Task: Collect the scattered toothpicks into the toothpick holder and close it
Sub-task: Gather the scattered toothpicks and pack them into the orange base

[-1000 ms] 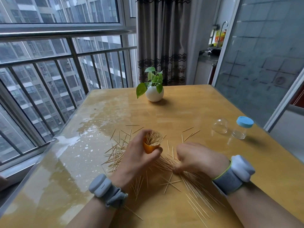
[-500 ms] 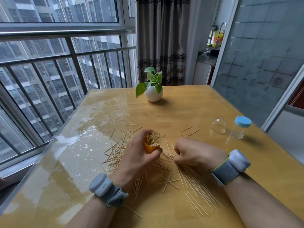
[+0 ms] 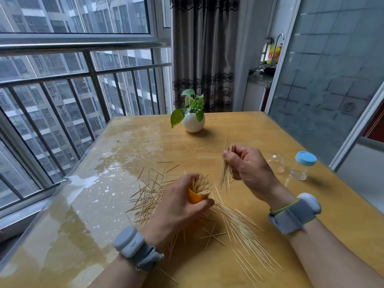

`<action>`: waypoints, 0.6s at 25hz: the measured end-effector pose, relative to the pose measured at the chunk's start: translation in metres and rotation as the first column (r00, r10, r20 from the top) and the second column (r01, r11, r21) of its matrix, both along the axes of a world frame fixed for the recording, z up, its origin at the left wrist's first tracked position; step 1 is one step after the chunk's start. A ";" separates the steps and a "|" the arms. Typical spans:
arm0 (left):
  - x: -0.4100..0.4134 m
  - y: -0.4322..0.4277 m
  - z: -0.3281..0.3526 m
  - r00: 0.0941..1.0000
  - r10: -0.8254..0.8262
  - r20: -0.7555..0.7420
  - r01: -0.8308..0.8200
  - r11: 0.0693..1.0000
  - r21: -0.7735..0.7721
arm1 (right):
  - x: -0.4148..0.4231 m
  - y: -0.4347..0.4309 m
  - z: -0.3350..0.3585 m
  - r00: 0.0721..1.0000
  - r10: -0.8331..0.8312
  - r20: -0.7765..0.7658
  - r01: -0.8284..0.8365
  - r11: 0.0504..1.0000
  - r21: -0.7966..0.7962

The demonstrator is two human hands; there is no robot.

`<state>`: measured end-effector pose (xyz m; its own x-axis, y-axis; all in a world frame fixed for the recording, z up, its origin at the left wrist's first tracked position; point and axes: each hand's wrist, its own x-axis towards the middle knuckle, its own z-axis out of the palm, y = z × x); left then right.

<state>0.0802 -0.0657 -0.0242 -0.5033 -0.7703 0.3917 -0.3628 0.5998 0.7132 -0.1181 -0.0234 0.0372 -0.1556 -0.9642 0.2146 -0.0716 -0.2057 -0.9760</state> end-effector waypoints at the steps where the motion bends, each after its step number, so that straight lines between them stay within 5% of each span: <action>1: -0.001 0.001 0.000 1.000 -0.001 0.005 0.001 1.000 -0.003 | 0.008 -0.001 -0.002 0.996 -0.062 0.062 0.066 0.996 -0.062; 4: -0.002 0.003 0.000 1.000 0.003 0.016 -0.003 1.000 -0.012 | 0.026 -0.003 -0.012 0.975 -0.217 0.037 0.220 0.950 -0.222; 8: -0.005 0.004 0.000 1.000 -0.005 0.000 0.005 1.000 -0.005 | 0.044 -0.001 -0.029 0.896 -0.382 -0.225 0.265 0.868 -0.420; 15: -0.004 0.000 -0.001 0.999 0.031 -0.023 -0.030 0.999 0.028 | 0.047 -0.002 -0.038 0.894 -0.334 -0.298 0.203 0.895 -0.397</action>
<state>0.0763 -0.0652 -0.0254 -0.4703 -0.7956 0.3820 -0.3634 0.5690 0.7377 -0.0706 -0.0259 -0.0010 -0.2489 -0.7481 0.6152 -0.4952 -0.4476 -0.7446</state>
